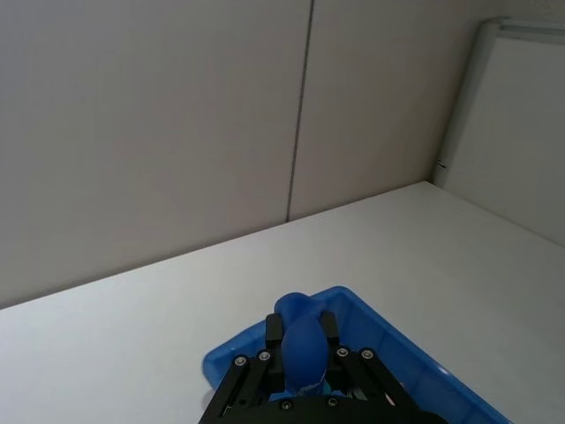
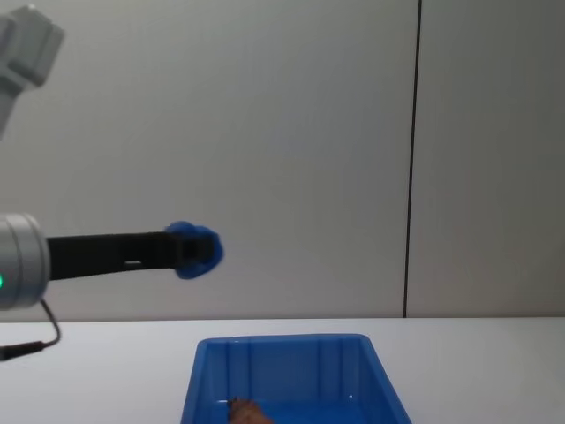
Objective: Pick up the two dolls from the table and place them into the box.
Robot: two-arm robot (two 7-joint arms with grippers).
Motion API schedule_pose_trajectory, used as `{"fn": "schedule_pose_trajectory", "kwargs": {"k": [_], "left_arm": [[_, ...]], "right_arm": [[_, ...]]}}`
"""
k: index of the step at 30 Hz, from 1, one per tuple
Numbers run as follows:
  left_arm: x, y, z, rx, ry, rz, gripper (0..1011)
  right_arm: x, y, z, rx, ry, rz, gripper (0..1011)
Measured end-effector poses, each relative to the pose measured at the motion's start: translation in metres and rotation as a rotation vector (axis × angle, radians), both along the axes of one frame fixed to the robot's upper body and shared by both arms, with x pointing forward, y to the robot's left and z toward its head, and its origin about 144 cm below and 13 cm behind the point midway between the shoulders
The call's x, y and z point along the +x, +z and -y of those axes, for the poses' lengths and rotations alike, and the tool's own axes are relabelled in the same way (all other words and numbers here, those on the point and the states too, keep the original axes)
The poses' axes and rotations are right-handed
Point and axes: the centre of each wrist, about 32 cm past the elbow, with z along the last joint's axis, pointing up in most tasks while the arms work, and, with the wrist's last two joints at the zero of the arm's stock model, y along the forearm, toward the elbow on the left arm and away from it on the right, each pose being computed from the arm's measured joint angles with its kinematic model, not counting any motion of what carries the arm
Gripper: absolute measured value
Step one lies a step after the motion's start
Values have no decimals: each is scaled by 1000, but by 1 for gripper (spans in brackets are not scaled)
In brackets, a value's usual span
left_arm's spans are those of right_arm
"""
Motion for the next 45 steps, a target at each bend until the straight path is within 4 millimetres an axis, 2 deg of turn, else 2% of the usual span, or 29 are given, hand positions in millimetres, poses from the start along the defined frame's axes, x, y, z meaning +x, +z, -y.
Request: {"fn": "schedule_pose_trajectory", "kwargs": {"k": [12, 16, 24, 25, 26, 28, 30, 32, 34, 38, 45], "left_arm": [[22, -10, 14, -4, -146, -111, 194], [27, -13, 17, -1, -170, -131, 293], [33, -17, 22, 3, -203, -158, 557], [33, -17, 22, 3, -205, -160, 557], [34, -17, 22, 4, -207, -161, 620], [34, -18, 23, 4, -212, -165, 680], [35, -18, 23, 4, -213, -166, 710], [35, -18, 23, 4, -213, -164, 813], [34, -18, 24, 2, -207, -154, 844], [32, -17, 23, -2, -186, -132, 983], [25, -14, 23, -11, -120, -74, 1004]], "right_arm": [[0, 0, 0, 0, 0, 0, 1001], [0, 0, 0, 0, 0, 0, 1001], [0, 0, 0, 0, 0, 0, 1001], [0, 0, 0, 0, 0, 0, 1001], [0, 0, 0, 0, 0, 0, 1001], [0, 0, 0, 0, 0, 0, 1001], [0, 0, 0, 0, 0, 0, 1001], [0, 0, 0, 0, 0, 0, 1001], [0, 0, 0, 0, 0, 0, 1001], [0, 0, 0, 0, 0, 0, 1001], [0, 0, 0, 0, 0, 0, 1001]]}}
